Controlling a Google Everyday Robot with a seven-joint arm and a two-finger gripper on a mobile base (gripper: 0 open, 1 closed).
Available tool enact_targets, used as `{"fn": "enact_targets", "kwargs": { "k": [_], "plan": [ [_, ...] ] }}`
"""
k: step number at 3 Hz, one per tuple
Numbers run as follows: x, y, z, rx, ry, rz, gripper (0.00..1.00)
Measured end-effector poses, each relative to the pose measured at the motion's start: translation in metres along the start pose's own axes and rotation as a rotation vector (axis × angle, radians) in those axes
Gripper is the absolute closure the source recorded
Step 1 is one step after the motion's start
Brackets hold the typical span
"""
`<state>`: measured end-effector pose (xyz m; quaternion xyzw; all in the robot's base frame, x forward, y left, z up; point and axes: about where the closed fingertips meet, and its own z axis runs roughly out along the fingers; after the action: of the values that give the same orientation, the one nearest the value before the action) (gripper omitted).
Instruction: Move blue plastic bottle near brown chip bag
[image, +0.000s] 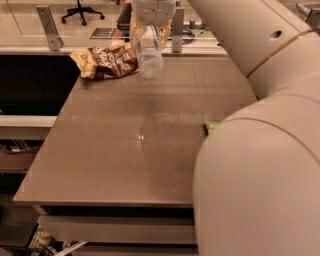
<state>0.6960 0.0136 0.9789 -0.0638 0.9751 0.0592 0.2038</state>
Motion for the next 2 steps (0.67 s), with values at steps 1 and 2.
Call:
{"fn": "enact_targets", "kwargs": {
  "k": [1, 2],
  "plan": [
    [-0.017, -0.005, 0.04, 0.031, 0.036, 0.069, 1.0],
    [-0.025, -0.023, 0.077, 0.05, 0.074, 0.145, 1.0]
  ]
}}
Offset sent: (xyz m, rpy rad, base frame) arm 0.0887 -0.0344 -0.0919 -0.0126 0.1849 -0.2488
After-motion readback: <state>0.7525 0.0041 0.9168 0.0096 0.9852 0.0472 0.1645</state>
